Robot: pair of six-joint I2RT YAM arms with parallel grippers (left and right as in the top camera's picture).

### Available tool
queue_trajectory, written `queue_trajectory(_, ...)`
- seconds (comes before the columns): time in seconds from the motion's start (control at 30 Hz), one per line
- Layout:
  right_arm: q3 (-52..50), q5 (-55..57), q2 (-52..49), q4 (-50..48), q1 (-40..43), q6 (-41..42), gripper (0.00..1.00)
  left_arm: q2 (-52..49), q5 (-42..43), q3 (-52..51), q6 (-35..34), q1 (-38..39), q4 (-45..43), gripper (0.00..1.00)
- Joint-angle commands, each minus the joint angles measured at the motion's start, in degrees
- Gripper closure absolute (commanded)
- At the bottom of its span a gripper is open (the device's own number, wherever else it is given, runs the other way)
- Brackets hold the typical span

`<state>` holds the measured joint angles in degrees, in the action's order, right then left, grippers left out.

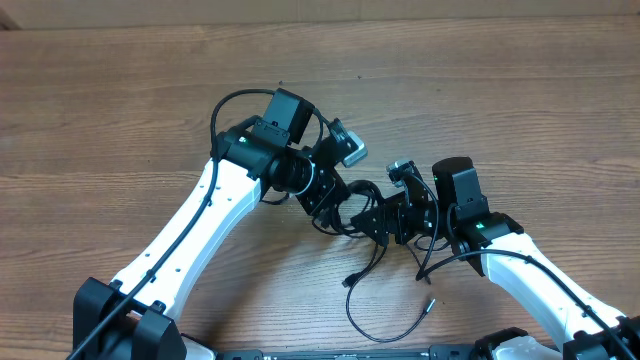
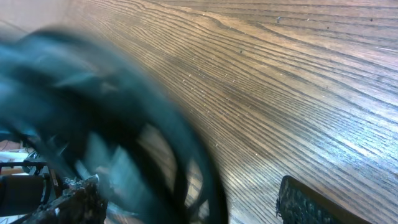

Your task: Untangle cables

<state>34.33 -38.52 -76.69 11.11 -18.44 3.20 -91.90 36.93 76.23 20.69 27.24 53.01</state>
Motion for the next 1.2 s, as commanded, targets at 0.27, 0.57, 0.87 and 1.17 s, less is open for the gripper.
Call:
queue_trajectory(0.27, 0.15, 1.42, -0.17, -0.28, -0.24, 1.55, 0.16, 1.11, 28.17, 1.25, 10.03, -0.22, 0.07, 0.96)
queue_trajectory(0.57, 0.15, 1.44, -0.17, -0.26, -0.24, 1.53, 0.20, 1.11, 37.57, 1.25, 12.59, -0.28, -0.70, 0.96)
queue_trajectory(0.87, 0.15, 1.42, -0.17, -0.09, -0.24, 1.51, 0.85, 1.11, 30.71, 1.25, 10.84, -0.33, -1.22, 0.96)
queue_trajectory(1.17, 0.15, 1.20, -0.17, -0.09, -0.24, 1.53, 0.96, 1.11, 2.43, 1.25, -5.29, -0.33, -1.20, 0.96)
